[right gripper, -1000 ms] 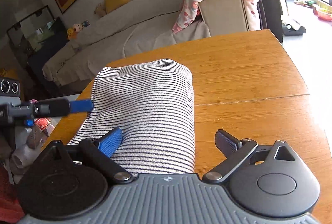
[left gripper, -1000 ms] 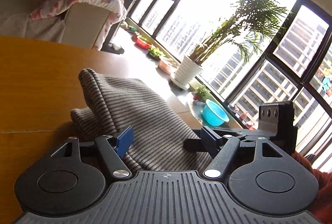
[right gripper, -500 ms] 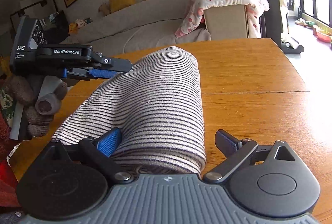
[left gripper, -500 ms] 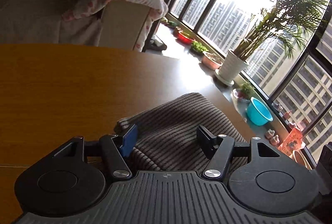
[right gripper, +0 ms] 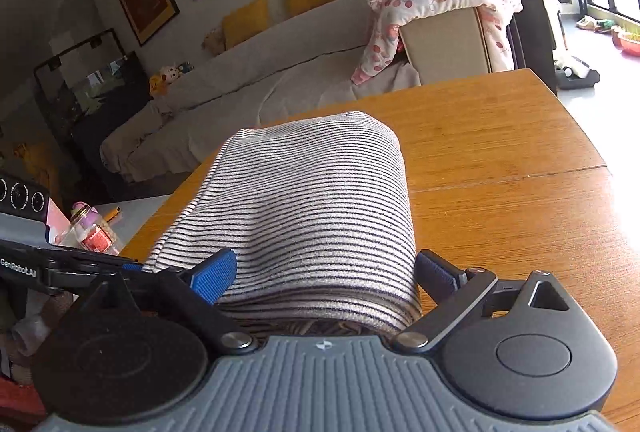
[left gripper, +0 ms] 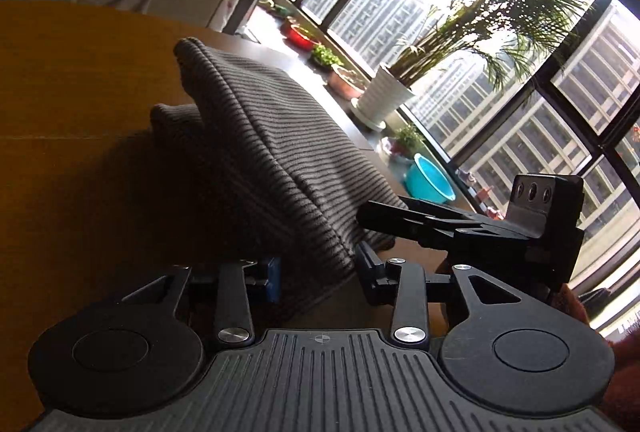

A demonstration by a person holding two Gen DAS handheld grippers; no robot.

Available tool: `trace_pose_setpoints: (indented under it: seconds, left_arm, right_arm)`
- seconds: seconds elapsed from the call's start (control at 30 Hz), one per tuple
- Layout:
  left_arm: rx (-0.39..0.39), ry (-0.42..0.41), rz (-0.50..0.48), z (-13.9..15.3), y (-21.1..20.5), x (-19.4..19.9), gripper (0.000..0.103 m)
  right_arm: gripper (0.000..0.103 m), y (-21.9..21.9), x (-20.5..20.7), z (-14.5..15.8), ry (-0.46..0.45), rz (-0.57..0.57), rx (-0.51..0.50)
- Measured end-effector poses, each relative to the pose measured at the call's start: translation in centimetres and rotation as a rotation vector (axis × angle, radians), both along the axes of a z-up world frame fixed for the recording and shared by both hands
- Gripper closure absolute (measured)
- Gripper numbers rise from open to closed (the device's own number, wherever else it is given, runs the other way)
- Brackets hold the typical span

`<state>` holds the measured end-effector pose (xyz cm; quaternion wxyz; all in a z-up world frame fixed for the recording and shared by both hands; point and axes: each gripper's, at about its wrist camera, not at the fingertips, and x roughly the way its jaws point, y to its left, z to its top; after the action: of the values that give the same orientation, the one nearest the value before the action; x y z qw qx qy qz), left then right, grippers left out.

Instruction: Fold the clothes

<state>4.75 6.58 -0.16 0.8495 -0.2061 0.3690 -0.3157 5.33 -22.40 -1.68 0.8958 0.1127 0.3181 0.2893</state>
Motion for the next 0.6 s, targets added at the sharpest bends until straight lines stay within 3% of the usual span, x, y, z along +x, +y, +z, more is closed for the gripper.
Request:
trace_pose_setpoints:
  seconds: [0.07, 0.13, 0.2, 0.33, 0.43, 0.5, 0.6]
  left_arm:
    - [-0.004, -0.022, -0.017, 0.3, -0.3, -0.2, 0.065]
    - [0.069, -0.001, -0.02, -0.6, -0.9, 0.2, 0.065]
    - [0.121, 0.04, -0.01, -2.1, -1.3, 0.2, 0.076]
    - [0.148, -0.016, -0.035, -0.8, -1.3, -0.6, 0.076]
    - [0.124, -0.096, -0.072, 1.4, -1.1, -1.6, 0.062]
    - [0.076, -0.162, -0.077, 3.2, -0.7, -2.1, 0.046]
    - [0.003, -0.231, -0.042, 5.0, -0.2, -1.4, 0.037]
  right_arm:
    - [0.006, 0.1, 0.2, -0.3, 0.007, -0.009, -0.013]
    - [0.006, 0.3, 0.2, -0.5, 0.017, -0.011, -0.017]
    - [0.006, 0.1, 0.1, -0.1, 0.003, -0.017, -0.016]
    - [0.006, -0.5, 0.5, 0.6, -0.011, -0.047, -0.02]
    - [0.006, 0.0, 0.7, 0.3, -0.01, -0.054, -0.089]
    - [0.006, 0.7, 0.4, -0.3, -0.015, -0.039, -0.131]
    - [0.006, 1.0, 0.3, -0.5, -0.015, -0.034, -0.137]
